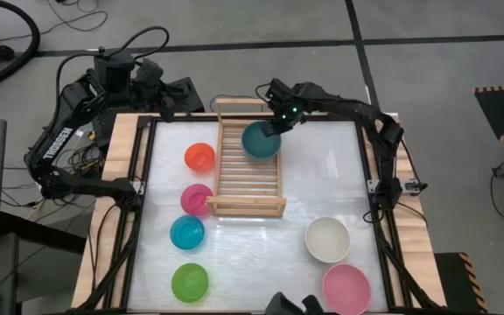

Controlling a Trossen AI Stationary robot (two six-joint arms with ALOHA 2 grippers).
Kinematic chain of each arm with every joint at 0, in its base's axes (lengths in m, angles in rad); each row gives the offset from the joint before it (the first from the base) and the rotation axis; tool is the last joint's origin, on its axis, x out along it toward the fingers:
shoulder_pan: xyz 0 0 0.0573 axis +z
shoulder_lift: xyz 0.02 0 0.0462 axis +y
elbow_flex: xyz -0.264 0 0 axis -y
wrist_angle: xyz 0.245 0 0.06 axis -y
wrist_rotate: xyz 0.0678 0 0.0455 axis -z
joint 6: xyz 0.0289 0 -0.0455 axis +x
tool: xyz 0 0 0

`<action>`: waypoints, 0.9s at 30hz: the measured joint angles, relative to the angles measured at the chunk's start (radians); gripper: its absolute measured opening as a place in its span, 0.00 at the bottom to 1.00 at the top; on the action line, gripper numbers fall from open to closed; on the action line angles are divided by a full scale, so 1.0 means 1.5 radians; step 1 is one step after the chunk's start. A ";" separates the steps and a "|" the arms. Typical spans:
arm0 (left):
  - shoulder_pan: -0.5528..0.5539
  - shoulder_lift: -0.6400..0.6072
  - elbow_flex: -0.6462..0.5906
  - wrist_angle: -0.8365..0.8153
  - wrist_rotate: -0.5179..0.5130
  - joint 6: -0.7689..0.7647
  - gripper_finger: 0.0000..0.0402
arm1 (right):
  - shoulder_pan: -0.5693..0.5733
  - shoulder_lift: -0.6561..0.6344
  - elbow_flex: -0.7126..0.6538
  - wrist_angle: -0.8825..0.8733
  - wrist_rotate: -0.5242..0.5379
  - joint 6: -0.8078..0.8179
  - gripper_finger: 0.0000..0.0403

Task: Place and stack bowls onto a shelf
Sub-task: Stack the right green bowl on the blue bowl on the shelf

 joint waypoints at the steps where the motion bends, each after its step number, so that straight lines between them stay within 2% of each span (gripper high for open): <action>1: 0.000 0.000 0.000 0.000 0.000 0.000 0.27 | 0.001 -0.006 0.007 -0.004 0.005 -0.001 0.08; 5: 0.000 0.000 0.000 0.001 0.000 0.004 0.27 | 0.000 -0.032 0.027 -0.003 0.024 -0.005 0.12; 9: 0.000 0.000 0.000 0.000 0.003 0.005 0.27 | 0.002 -0.044 0.028 -0.001 0.032 -0.022 0.12; 12: 0.000 0.002 0.000 -0.010 0.027 0.010 0.27 | 0.017 -0.065 0.027 -0.049 -0.019 -0.065 0.09; 15: 0.000 0.014 0.001 -0.011 0.094 0.010 0.27 | 0.046 -0.115 0.028 -0.143 -0.066 -0.092 0.06; 18: -0.012 0.036 0.001 -0.015 0.142 0.017 0.27 | 0.097 -0.163 0.028 -0.247 -0.040 -0.093 0.07; 23: -0.066 0.106 0.000 -0.044 0.144 0.061 0.27 | 0.238 -0.227 0.028 -0.376 0.051 -0.008 0.16; 27: -0.110 0.168 0.001 -0.027 0.137 0.088 0.27 | 0.355 -0.264 0.010 -0.354 0.090 0.102 0.29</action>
